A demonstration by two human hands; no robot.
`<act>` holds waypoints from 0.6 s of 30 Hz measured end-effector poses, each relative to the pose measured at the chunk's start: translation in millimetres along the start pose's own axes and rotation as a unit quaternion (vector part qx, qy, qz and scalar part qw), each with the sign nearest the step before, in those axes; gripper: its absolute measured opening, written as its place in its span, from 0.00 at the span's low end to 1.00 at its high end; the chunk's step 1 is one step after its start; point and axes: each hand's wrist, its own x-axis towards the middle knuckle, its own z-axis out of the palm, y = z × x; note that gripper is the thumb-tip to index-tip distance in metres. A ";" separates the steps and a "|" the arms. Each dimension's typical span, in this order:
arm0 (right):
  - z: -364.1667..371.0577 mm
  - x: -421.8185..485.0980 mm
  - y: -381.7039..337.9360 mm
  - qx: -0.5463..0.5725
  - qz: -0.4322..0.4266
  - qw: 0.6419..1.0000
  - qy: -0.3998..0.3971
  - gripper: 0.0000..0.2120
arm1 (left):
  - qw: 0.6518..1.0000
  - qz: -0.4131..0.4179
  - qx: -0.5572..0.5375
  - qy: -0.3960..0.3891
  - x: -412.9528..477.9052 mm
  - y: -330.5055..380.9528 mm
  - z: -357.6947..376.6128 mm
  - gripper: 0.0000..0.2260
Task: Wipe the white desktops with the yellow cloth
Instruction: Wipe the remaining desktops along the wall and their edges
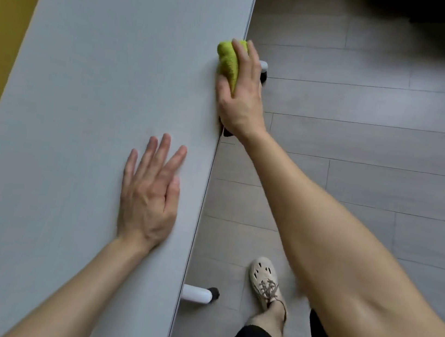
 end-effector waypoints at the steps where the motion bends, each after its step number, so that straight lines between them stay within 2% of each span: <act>1: 2.9 -0.6 -2.3 0.003 0.007 1.000 0.010 0.32 | 1.000 -0.002 0.003 0.009 0.9 1.3 2.1 0.24; 3: 11.4 -40.0 -10.2 0.012 0.015 0.999 0.044 0.31 | 1.000 -0.004 0.003 0.016 0.4 2.5 2.2 0.24; 5: 20.3 -123.6 -17.2 0.031 0.016 0.998 0.050 0.30 | 1.000 0.002 0.004 0.024 0.3 1.2 1.8 0.24; 7: 22.2 -218.5 -24.4 0.044 0.018 0.999 0.008 0.31 | 0.999 0.008 0.009 0.031 0.3 -0.1 2.1 0.23; 9: 15.8 -272.4 -30.8 0.045 0.020 0.998 -0.039 0.31 | 0.999 0.013 0.006 0.034 0.3 0.3 2.6 0.23; 11: 13.0 -249.8 -25.3 0.041 0.010 0.998 -0.049 0.31 | 0.999 0.013 0.006 0.033 0.6 1.0 2.2 0.23; 16: 11.1 -39.4 -9.1 0.022 0.010 0.999 0.033 0.31 | 0.999 0.004 0.002 0.036 -1.1 1.8 3.9 0.24; 18: 7.5 10.4 -3.1 0.017 0.007 0.999 0.040 0.30 | 0.999 0.001 0.000 0.036 -1.0 1.4 4.0 0.24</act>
